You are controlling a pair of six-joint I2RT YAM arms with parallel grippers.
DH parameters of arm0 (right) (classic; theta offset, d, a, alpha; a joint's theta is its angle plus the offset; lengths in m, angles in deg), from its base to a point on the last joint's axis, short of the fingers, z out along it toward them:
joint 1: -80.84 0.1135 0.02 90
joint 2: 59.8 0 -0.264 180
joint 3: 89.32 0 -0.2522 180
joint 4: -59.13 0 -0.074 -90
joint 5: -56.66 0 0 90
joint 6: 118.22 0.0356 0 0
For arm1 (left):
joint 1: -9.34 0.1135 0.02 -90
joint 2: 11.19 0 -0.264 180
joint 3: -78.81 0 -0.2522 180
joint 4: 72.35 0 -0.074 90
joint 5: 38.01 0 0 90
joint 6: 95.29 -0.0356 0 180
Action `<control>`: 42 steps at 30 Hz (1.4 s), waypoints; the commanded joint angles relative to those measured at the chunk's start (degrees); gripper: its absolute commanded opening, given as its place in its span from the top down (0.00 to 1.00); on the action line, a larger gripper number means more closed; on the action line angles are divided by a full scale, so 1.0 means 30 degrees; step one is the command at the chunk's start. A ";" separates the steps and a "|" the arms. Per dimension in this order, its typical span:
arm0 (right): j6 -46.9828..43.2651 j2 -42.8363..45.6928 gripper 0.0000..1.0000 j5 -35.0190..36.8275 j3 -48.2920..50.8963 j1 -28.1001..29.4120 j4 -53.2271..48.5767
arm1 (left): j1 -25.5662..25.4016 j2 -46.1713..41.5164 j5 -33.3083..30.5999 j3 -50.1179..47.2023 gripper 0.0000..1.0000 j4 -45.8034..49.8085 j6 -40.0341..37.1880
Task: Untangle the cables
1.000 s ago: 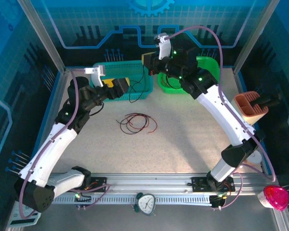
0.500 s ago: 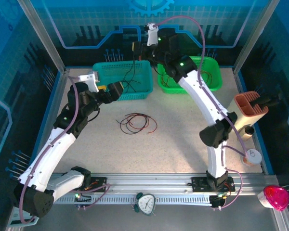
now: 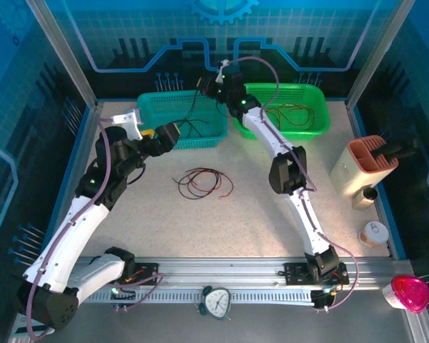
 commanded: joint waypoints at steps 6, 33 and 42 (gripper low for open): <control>-0.0277 -0.0880 1.00 -0.2431 0.0302 0.0829 -0.0590 | 0.0210 0.0065 0.0142 0.0069 0.01 0.0030 0.0709; -0.7391 0.9438 0.42 -0.0361 0.6459 0.1226 -0.4416 | 0.0203 0.0724 0.0258 -0.0148 0.01 -0.0277 0.0342; -0.7865 0.8834 0.54 -0.0047 0.7293 0.1104 -0.4036 | 0.0181 0.0889 0.0624 -0.0304 0.01 -0.0710 0.0813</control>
